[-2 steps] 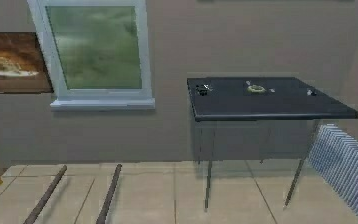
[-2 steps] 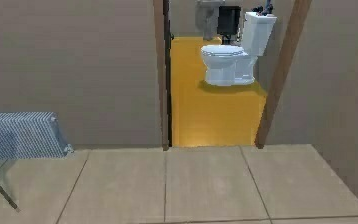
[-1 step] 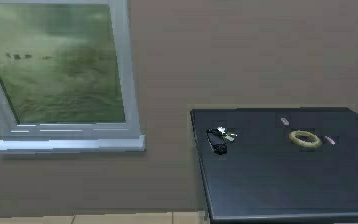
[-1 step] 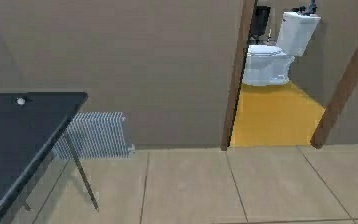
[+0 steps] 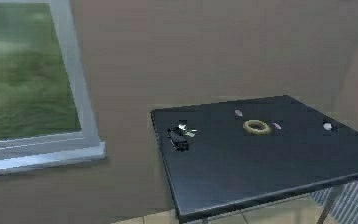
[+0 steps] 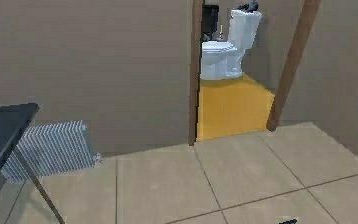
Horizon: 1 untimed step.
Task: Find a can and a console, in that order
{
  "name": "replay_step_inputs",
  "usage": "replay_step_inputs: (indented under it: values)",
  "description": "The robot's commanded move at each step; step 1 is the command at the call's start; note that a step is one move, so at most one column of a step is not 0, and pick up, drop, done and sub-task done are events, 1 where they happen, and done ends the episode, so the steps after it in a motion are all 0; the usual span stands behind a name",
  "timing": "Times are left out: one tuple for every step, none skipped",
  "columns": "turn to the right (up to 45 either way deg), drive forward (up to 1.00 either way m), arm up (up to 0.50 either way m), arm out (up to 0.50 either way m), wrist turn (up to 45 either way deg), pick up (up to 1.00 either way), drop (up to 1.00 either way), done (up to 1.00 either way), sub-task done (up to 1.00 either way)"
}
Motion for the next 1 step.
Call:
replay_step_inputs:
  values:
    - [0.0,0.0,0.0,0.0,0.0,0.0,0.0,1.0,0.0]
